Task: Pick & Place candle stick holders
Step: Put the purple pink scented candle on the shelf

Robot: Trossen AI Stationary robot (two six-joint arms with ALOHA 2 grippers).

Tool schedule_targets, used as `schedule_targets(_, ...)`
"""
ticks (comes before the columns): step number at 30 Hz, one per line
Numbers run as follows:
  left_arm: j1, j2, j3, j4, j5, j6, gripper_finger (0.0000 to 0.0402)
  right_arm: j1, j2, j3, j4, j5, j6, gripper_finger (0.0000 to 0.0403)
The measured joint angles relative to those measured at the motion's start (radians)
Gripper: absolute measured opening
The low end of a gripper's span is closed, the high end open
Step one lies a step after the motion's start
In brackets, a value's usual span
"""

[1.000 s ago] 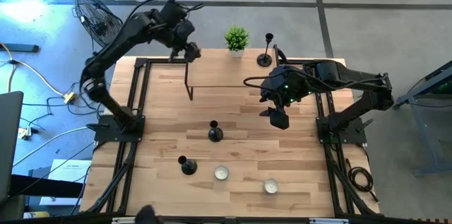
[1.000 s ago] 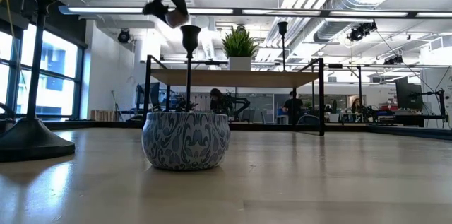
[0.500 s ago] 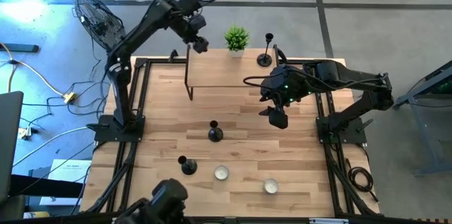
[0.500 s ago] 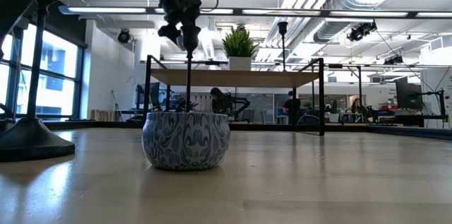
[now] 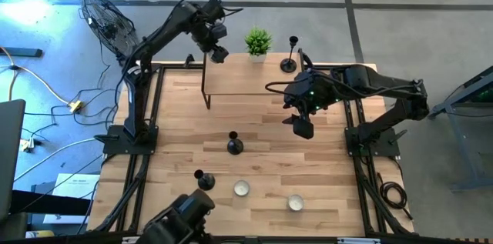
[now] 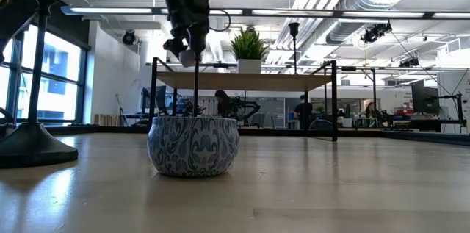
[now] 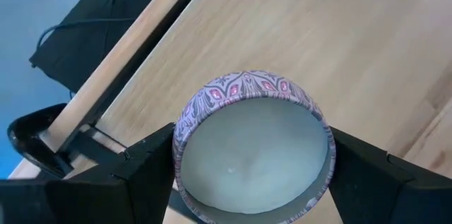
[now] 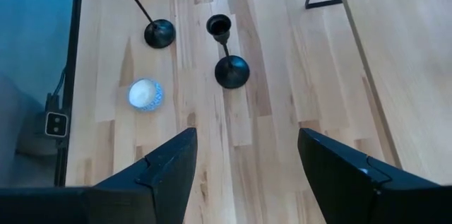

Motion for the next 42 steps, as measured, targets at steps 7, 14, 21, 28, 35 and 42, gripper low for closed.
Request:
schedule_targets(7,0.000,0.044,0.000,-0.015,-0.037,0.001,0.0292,0.000,0.000,0.000,0.000,0.000,-0.009,0.0240)
schedule_targets(14,0.000,0.059,0.000,-0.006,-0.061,0.016,0.0292,0.000,0.000,0.000,0.000,-0.001,-0.009,0.0240)
schedule_targets(21,-0.001,0.058,-0.008,0.011,-0.091,0.019,0.0292,0.000,0.000,0.000,0.005,-0.001,-0.009,0.0240)
schedule_targets(28,-0.001,0.057,-0.074,0.019,-0.093,0.024,0.0292,0.000,0.000,0.000,0.005,-0.001,-0.009,0.0240)
schedule_targets(35,-0.017,0.054,-0.090,0.031,-0.117,0.026,0.0292,0.000,0.000,0.000,0.005,-0.001,-0.009,0.0240)
schedule_targets(42,-0.015,0.056,-0.091,0.028,-0.079,0.019,0.0314,0.000,0.000,0.000,0.005,-0.001,-0.009,0.0240)
